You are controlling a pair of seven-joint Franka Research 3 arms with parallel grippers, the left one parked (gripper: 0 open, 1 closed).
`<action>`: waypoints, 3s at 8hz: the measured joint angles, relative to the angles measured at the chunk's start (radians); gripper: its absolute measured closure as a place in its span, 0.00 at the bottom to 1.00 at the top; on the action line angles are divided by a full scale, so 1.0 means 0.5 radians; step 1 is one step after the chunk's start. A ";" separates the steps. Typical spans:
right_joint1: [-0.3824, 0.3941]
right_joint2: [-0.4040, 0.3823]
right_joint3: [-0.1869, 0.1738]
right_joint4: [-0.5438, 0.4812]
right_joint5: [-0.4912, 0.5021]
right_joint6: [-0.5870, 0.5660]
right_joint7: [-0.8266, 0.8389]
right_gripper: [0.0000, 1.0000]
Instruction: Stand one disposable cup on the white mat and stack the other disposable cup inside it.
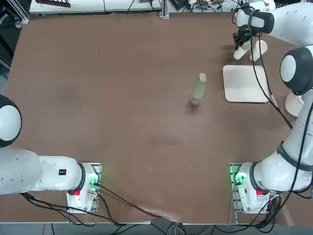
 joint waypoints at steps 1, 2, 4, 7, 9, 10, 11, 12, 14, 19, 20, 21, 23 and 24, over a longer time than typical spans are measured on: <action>0.000 -0.028 0.000 0.002 0.000 -0.065 0.031 0.98; 0.002 -0.081 0.000 -0.006 0.000 -0.142 0.068 0.98; 0.002 -0.293 -0.001 -0.195 0.000 -0.195 0.104 0.98; 0.002 -0.675 -0.006 -0.857 0.000 0.066 0.114 0.98; 0.001 -0.811 -0.010 -1.147 0.000 0.168 0.116 0.98; 0.001 -0.835 -0.010 -1.207 0.000 0.178 0.116 0.98; 0.000 -0.837 -0.012 -1.234 -0.005 0.184 0.117 0.95; -0.002 -0.830 -0.014 -1.246 -0.026 0.187 0.117 0.92; -0.006 -0.804 -0.018 -1.253 -0.099 0.204 0.121 0.70; -0.006 -0.925 -0.021 -1.013 -0.133 -0.002 0.122 0.00; -0.008 -0.933 -0.022 -0.848 -0.133 -0.152 0.122 0.00; -0.022 -0.902 -0.025 -0.700 -0.133 -0.229 0.121 0.00; -0.074 -0.697 -0.030 -0.470 -0.143 -0.230 0.113 0.00; -0.103 -0.554 -0.032 -0.359 -0.168 -0.203 0.088 0.00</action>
